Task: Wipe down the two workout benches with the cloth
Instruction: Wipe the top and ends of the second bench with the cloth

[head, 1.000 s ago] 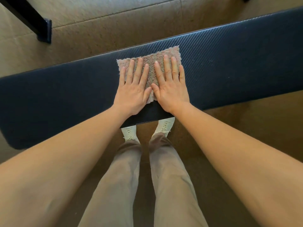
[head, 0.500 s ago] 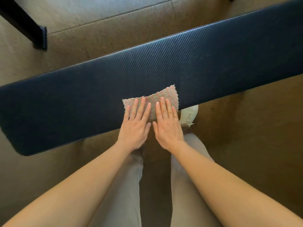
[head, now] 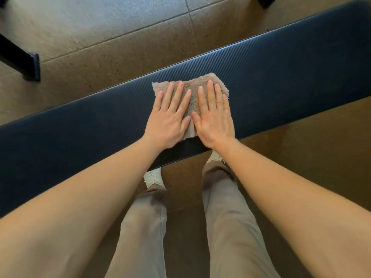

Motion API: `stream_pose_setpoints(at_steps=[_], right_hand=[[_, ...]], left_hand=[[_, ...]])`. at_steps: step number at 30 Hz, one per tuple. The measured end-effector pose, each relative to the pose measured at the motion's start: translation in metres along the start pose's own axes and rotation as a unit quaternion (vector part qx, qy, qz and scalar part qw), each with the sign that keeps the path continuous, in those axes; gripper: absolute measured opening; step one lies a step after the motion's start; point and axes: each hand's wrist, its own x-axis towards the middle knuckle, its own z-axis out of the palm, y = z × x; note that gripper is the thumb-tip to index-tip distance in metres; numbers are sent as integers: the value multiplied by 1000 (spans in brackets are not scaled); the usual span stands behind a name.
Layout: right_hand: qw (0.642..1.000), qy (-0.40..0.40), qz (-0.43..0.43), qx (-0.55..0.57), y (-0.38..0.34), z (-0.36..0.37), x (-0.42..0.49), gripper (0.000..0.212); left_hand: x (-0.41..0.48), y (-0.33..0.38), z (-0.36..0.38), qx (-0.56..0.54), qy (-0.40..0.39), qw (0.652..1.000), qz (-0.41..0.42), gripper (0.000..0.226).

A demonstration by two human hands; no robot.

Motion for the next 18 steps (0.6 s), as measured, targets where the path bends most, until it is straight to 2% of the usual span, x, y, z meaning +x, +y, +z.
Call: stream_pose_setpoints(at_steps=[10, 13, 18], right_hand=[[1000, 27, 7, -11, 83, -46, 80, 71], [999, 32, 26, -1, 82, -39, 67, 70], [998, 21, 57, 17, 77, -10, 6, 73]], left_hand=[[118, 30, -39, -5, -9, 1000, -19, 69], [112, 41, -35, -1, -11, 1000, -21, 69], [64, 65, -12, 6, -35, 999, 22, 68]])
